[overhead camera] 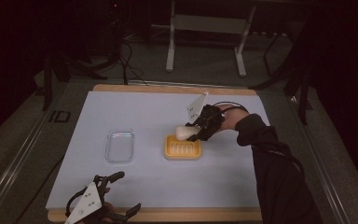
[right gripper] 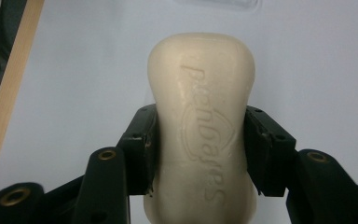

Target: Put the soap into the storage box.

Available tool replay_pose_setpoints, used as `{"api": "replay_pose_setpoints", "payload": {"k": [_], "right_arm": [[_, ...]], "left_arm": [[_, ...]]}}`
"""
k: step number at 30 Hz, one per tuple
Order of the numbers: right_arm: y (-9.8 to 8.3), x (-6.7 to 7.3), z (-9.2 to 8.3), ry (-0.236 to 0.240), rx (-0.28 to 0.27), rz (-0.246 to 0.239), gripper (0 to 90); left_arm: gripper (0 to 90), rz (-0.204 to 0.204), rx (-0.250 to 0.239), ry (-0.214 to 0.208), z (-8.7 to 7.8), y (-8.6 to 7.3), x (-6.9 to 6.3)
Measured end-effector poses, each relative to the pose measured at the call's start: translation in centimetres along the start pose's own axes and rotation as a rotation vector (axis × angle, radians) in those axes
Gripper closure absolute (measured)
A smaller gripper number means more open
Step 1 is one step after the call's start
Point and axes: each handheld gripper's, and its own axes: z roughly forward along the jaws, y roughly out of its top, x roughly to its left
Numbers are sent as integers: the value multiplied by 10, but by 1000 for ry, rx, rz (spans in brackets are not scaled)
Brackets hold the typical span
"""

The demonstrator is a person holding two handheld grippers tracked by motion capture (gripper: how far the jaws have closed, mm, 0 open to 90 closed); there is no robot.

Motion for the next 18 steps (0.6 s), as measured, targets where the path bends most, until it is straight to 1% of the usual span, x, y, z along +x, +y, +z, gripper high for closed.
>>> {"api": "replay_pose_setpoints", "payload": {"k": [3,5,7,10,11,12,13,16,18], "right_arm": [[0,-1,4,0,-41,-3,497],[0,-1,7,-1,-55,-4,497],[0,-2,12,3,-53,-15,497],[-1,-3,22,8,-44,-8,496],[-1,-3,22,8,-44,-8,496],[-2,-4,25,10,-42,1,497],[-5,-6,33,19,-50,3,496],[-11,-7,42,28,-54,25,497],[-14,-9,49,25,-38,44,496]], "left_arm": [[0,2,-2,0,-1,0,0],[0,2,-2,0,-1,0,0],[0,3,-2,-1,-1,0,0],[0,5,-1,-3,-1,0,0],[0,5,-1,-3,-1,0,0],[0,5,-2,-2,-1,0,0],[0,5,-2,-2,-1,0,0],[0,6,-1,-4,-1,0,0],[0,7,1,-5,-1,0,0]]}}
